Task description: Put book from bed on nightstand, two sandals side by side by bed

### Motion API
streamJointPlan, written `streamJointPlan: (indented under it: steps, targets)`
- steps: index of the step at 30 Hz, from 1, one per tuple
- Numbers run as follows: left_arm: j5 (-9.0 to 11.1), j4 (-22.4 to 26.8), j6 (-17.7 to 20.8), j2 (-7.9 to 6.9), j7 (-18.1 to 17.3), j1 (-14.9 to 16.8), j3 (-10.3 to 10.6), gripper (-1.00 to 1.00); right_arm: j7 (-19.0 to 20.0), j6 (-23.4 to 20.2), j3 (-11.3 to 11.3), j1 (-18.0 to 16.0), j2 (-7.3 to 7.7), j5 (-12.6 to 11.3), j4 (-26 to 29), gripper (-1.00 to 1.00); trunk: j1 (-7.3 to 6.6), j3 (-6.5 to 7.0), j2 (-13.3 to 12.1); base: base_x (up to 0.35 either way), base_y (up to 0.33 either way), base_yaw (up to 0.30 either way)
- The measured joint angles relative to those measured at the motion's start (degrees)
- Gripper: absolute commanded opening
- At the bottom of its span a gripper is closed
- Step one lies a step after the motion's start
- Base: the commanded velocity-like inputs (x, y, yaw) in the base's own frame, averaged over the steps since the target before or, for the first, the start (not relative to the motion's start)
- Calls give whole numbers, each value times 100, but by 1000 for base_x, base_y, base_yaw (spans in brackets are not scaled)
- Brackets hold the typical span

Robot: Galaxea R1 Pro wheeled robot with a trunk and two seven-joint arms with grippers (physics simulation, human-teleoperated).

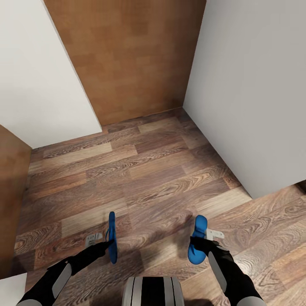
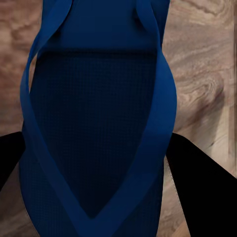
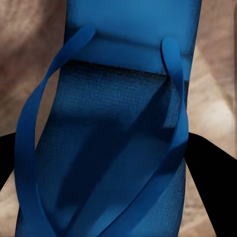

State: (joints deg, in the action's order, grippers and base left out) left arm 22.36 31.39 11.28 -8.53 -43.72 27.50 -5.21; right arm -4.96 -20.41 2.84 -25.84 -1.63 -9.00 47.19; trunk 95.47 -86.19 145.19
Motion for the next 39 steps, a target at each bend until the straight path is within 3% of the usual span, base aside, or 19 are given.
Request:
streamJointPlan:
  steps: [39]
  targets:
    - [0, 0, 2, 0, -6, -1, 2, -100, 23, -6, 3, 0, 15, 5, 8, -100, -90, 776, -47, 0, 0, 0]
